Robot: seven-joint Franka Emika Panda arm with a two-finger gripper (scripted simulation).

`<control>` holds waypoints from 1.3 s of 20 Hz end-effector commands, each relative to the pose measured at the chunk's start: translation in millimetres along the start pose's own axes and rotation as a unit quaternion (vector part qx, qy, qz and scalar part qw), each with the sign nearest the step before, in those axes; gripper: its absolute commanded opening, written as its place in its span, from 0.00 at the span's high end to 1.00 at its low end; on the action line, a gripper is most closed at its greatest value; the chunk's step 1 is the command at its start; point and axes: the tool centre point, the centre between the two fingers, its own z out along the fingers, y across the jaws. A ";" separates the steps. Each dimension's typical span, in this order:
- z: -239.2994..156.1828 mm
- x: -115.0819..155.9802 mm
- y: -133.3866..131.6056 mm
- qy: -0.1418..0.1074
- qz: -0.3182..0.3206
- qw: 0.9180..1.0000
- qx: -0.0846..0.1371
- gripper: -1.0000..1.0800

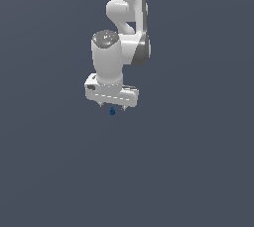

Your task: Pick up the object and move it to a goal position.

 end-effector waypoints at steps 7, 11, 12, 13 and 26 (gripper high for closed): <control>48.1 -48.3 24.2 -0.022 0.098 0.995 0.002 0.04; 59.3 -61.9 30.5 -0.028 0.123 0.992 0.001 0.04; 61.1 -64.1 31.6 -0.029 0.127 0.991 0.001 0.04; 62.4 -65.9 32.4 -0.029 0.131 0.991 0.000 0.04; 89.9 -70.1 33.2 -0.030 0.134 0.991 0.000 0.04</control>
